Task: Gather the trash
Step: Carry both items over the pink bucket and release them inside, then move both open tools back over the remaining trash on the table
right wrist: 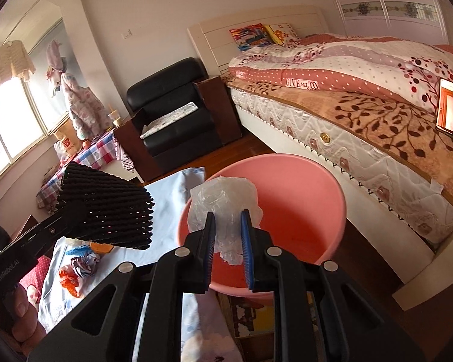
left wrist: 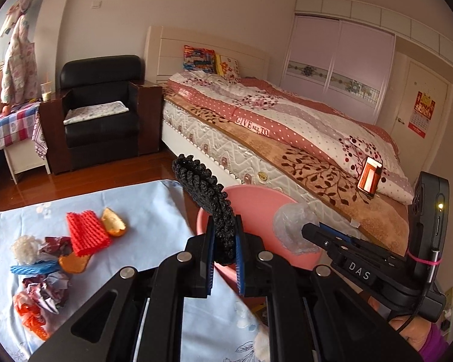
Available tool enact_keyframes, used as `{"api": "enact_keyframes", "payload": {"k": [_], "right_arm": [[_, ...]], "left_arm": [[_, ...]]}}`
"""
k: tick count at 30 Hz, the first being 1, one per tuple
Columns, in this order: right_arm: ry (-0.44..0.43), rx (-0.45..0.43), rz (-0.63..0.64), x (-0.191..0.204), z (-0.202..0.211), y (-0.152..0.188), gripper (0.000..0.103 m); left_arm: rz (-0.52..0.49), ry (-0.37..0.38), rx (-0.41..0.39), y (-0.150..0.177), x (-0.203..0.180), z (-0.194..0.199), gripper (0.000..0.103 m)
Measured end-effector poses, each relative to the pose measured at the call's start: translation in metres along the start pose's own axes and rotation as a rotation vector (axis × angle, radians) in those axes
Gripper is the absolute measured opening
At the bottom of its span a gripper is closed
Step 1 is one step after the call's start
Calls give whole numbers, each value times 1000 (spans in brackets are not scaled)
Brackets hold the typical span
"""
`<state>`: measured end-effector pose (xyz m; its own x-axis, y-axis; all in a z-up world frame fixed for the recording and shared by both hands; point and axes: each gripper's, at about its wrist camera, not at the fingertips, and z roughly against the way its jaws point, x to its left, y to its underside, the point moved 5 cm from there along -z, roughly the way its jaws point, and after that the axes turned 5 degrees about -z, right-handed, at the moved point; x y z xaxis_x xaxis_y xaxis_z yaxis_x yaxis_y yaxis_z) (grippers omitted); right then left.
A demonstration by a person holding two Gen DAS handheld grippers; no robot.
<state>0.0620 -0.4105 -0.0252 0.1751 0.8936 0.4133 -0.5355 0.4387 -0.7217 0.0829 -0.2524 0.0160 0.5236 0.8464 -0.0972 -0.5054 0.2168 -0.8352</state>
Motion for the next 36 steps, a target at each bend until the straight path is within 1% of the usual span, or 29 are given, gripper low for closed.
{"api": "enact_keyframes", "payload": {"k": [9,18,19,20,21,22,23,24,30,35,36], "right_arm": [[31,21,-36,-22,-13,2,17],[53,46,-73,-36,-24,8,17],[54,48,-74,-37,-25,8,17],[56,48,-74,-37,-26,8,17],[57,48,-75,-38,-27,8,17],[58,49,-77,-38,-27,8,17],[59,49,-79,-39,-28,8,17],[60,49,-80,-39,-28,8,17],[58,47,-88,-39,-30,10,17],[76,54,-90,-39,-32,10,18],[71,57,-95,-39,-33,10,20]], "left_arm": [[-29,27,67,10,-24,-42,10],[-66,38,117,23,-33,-67,12],[-66,40,117,23,-34,-69,13],[-66,41,116,23,-34,-70,16],[-66,40,117,23,-34,-70,27],[-64,41,118,24,-34,-71,34],[-60,39,114,23,-35,-72,45],[-54,35,109,23,-34,-72,49],[-39,38,116,24,-30,-74,51],[-22,35,114,26,-24,-70,51],[-19,35,113,26,-23,-69,51]]}}
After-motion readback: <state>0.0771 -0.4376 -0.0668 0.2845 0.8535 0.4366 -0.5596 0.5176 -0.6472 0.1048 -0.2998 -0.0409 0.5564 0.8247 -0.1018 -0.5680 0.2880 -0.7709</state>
